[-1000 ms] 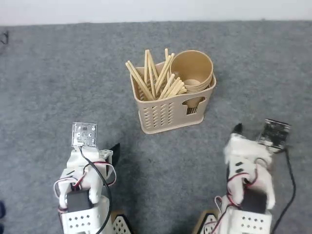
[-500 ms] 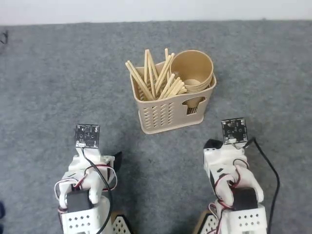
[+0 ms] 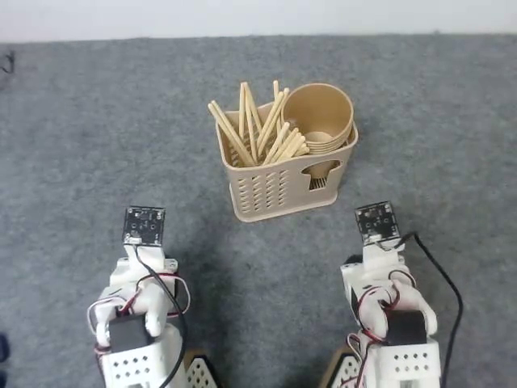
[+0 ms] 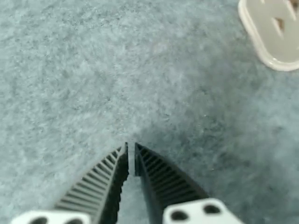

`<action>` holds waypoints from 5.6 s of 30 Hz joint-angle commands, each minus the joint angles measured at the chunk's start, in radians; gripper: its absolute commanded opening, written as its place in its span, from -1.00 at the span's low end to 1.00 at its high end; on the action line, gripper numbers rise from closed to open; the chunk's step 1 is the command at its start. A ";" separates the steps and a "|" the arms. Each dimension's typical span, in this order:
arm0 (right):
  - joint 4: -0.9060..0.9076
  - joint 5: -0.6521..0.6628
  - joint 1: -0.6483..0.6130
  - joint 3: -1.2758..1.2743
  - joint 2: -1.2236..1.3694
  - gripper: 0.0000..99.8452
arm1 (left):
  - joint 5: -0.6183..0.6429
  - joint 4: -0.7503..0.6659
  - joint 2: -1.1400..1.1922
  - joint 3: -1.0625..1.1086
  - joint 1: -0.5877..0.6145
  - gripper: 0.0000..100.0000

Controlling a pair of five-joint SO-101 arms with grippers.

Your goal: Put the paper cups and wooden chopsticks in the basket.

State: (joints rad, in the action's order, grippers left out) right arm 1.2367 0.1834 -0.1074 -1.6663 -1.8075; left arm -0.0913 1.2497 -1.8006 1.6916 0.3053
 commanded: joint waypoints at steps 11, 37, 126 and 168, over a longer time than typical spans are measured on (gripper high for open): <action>0.073 -0.275 0.107 -0.017 -0.007 -0.99 | 0.081 0.006 -0.008 -0.008 0.025 -0.98; 0.073 -0.242 0.151 -0.017 -0.007 -0.99 | 0.110 0.003 -0.009 -0.007 -0.120 -0.97; 0.073 -0.244 0.148 -0.017 -0.007 -0.99 | 0.112 0.006 -0.009 -0.007 -0.115 -0.97; 0.073 -0.244 0.148 -0.017 -0.007 -0.99 | 0.112 0.006 -0.009 -0.007 -0.115 -0.97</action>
State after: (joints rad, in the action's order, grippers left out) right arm 1.3042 -0.0499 0.0353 -1.6663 -1.8075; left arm 0.0100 1.2497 -1.8006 1.6916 0.1857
